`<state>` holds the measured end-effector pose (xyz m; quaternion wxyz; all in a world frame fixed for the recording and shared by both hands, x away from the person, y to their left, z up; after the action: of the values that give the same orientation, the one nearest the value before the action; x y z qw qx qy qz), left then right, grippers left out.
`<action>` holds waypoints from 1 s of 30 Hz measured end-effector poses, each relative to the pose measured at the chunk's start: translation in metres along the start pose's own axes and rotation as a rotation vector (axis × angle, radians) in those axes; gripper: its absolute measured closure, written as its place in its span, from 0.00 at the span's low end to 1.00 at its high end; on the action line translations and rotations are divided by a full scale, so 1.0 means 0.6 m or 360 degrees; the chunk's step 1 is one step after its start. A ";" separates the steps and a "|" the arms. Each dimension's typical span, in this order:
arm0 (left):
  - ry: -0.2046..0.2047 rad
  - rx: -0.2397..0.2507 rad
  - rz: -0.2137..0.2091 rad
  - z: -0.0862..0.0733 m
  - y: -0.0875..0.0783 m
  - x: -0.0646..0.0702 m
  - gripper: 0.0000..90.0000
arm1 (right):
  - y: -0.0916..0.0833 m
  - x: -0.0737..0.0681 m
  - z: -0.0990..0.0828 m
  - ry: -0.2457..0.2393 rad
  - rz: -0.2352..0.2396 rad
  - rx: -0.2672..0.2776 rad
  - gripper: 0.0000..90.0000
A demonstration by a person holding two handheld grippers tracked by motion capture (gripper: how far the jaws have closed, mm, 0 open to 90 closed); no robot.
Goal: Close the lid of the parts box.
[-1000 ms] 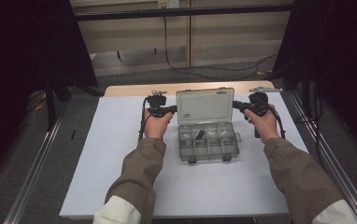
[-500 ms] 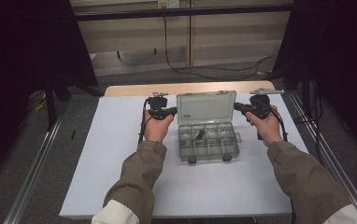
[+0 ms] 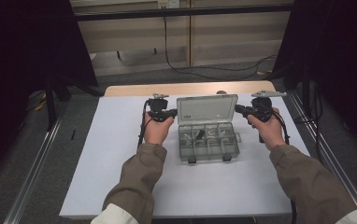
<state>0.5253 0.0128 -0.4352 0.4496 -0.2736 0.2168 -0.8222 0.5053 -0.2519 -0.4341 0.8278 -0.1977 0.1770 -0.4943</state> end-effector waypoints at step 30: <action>-0.0007 0.0001 -0.0009 -0.022 -0.016 0.007 0.99 | -0.019 -0.015 -0.029 -0.0020 0.0037 0.0003 1.00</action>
<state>0.5088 0.0152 -0.4384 0.4479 -0.2758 0.2148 -0.8230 0.4842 -0.2513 -0.4424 0.8348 -0.1978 0.1735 -0.4836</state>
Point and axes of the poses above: each handheld gripper's, and its own axes: y roughly forward along the jaws, z roughly out of its top, x roughly to its right, the point moved 8 cm from there along y, roughly forward along the jaws, and after that the axes turned 3 degrees about -y, right-handed, at the moved point
